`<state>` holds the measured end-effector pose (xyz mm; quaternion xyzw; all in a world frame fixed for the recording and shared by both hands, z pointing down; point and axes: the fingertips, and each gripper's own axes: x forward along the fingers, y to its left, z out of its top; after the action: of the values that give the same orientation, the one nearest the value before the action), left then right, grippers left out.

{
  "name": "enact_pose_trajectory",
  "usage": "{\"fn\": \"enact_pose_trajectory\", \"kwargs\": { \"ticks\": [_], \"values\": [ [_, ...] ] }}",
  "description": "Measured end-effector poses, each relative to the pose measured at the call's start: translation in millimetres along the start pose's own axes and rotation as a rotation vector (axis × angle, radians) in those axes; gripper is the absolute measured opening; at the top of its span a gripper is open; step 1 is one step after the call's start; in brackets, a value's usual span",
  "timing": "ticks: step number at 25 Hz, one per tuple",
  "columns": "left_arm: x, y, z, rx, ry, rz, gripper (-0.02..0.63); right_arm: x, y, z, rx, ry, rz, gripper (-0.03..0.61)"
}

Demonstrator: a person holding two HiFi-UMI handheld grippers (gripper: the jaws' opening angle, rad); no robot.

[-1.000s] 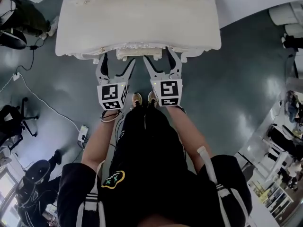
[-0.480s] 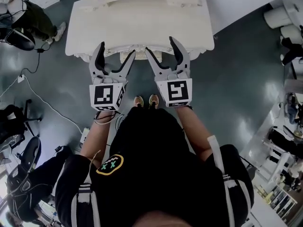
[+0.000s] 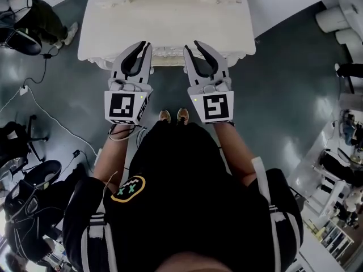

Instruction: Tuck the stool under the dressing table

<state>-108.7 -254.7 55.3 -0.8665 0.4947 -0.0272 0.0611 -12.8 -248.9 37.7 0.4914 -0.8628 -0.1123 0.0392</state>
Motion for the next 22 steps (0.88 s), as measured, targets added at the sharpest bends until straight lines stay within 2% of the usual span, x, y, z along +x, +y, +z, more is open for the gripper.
{"fn": "enact_pose_trajectory", "kwargs": {
  "ticks": [4, 8, 13, 22],
  "values": [
    [1, -5, -2, -0.012, 0.003, -0.044, 0.020, -1, 5, 2, -0.018, 0.000, 0.020, 0.021],
    [1, -10, -3, -0.017, -0.001, -0.086, 0.018, 1, 14, 1, -0.027, 0.010, 0.058, 0.021],
    [4, -8, -5, -0.019, -0.001, -0.097, 0.018, 8, 21, -4, -0.025, 0.023, 0.100, 0.020],
    [5, -5, -5, -0.026, -0.002, -0.105, 0.018, 14, 20, -5, 0.008, 0.040, 0.101, 0.020]
  ]
}}
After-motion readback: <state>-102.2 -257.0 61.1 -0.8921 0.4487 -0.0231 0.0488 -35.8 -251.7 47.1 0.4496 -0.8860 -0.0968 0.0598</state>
